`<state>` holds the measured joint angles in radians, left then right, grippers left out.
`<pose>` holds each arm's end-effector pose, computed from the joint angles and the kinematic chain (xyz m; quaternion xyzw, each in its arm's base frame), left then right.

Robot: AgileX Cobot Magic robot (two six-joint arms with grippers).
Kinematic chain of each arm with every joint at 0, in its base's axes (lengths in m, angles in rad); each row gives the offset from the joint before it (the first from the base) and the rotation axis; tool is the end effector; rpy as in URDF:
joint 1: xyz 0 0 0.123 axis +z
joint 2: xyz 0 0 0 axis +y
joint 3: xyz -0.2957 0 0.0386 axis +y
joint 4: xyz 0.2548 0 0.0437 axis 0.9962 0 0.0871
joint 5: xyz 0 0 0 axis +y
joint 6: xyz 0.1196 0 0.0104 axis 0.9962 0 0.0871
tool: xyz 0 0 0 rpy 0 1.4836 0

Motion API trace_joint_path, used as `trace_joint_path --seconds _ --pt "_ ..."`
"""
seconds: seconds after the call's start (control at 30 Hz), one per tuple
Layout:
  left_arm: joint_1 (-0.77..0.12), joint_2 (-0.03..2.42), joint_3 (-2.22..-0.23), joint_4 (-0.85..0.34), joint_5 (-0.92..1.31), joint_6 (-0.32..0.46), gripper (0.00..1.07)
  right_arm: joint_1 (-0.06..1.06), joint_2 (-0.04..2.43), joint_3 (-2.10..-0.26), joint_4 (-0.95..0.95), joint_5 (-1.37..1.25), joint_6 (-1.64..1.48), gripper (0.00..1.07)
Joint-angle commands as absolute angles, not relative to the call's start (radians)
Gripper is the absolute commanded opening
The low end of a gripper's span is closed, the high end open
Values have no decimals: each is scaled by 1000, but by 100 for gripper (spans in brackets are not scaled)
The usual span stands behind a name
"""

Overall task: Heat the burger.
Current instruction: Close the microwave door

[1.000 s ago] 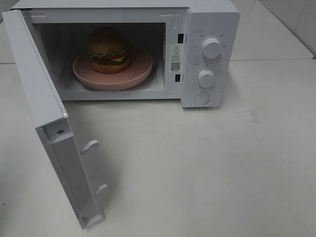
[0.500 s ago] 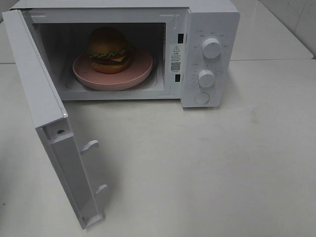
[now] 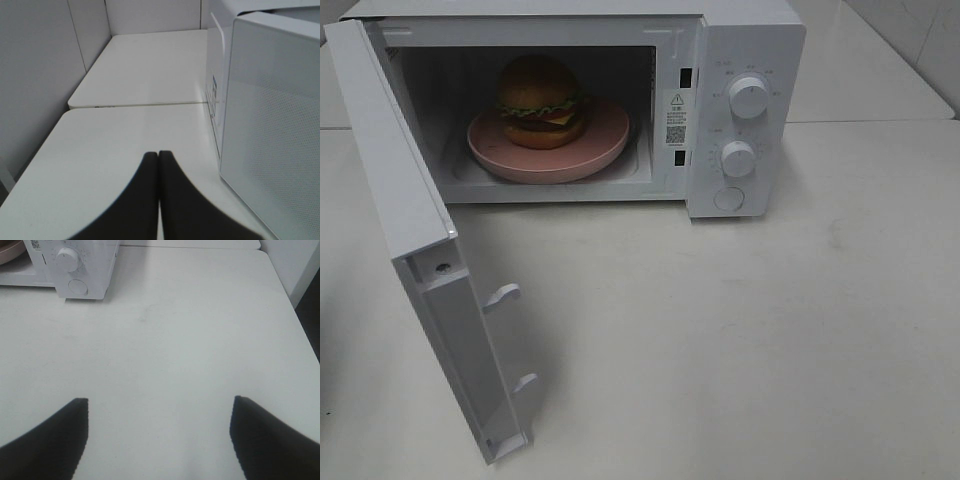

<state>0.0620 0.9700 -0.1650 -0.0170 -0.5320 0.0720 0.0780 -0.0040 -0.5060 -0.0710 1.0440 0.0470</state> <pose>0.1903 0.0129 0.2131 -0.0045 0.7697 0.0414 0.6371 0.0138 -0.0063 0.2712 -0.0119 0.8456 -0.0021 0.5337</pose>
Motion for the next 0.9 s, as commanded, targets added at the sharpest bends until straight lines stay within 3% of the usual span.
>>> trace_joint_path --seconds 0.03,0.13,0.17,0.23,0.27,0.37,0.43,0.5,0.73,0.9 --pt "59 1038 -172 31 -594 10 0 70 -32 -507 -73 1037 53 75" --pt "59 1096 -184 116 -638 -52 0 70 -32 -507 -73 1037 53 75" --pt "59 1137 -187 207 -692 -97 0 70 -32 -507 -73 1037 53 75" --pt "59 1155 -187 244 -717 -114 0 70 -32 -507 -73 1037 53 75" --pt "59 1197 -187 335 -780 -150 0 70 -32 -507 -73 1037 53 75" --pt "59 1222 -187 376 -823 -167 0 70 -32 -507 -73 1037 53 75" --pt "59 1318 -187 490 -1004 -184 0 70 -32 -507 -73 1037 53 75" --pt "59 1344 -188 507 -1041 -184 0 70 -32 -507 -73 1037 53 75" --pt "-61 1474 -229 457 -1074 -179 0 70 -32 -507 -73 1037 53 75" --pt "-219 1549 -237 250 -1082 -108 0 70 -32 -507 -73 1037 53 75"
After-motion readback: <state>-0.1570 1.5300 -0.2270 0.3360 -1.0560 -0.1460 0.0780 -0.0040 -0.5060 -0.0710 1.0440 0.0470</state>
